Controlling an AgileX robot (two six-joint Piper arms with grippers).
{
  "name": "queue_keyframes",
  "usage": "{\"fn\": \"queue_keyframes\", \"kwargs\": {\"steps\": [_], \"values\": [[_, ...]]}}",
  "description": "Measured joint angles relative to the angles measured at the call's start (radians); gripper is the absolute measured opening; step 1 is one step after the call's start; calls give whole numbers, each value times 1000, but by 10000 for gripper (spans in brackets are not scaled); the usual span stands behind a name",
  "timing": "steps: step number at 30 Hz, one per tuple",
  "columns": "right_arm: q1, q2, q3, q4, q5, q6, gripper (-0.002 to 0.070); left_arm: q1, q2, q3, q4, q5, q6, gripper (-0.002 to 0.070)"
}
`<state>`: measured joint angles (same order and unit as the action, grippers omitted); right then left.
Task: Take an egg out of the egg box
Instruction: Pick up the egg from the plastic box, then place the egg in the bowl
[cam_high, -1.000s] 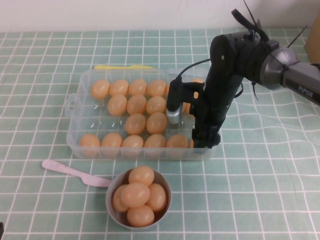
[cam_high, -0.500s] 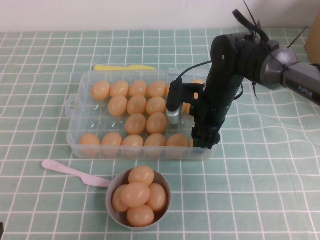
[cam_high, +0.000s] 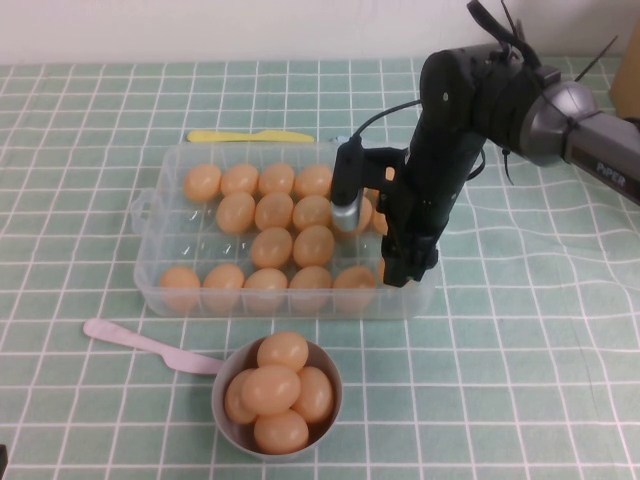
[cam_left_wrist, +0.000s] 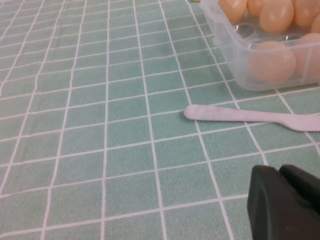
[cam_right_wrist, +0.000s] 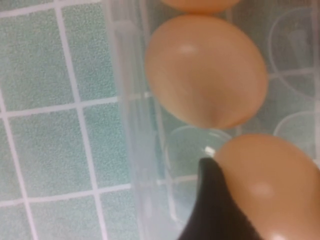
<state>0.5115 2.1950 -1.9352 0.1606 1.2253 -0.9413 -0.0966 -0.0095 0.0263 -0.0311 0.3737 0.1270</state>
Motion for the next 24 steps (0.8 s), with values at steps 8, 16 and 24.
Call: {"fn": "queue_keyframes", "kwargs": {"steps": [8,16,24], "values": [[-2,-14,-58,-2,0,39,368,0,0,0,0,0,0,-3],[24,-202,-19,-45,-2,321,368,0,0,0,0,0,0,-3],[182,-470,326,-42,-160,572,367,0,0,0,0,0,0,-3]]}}
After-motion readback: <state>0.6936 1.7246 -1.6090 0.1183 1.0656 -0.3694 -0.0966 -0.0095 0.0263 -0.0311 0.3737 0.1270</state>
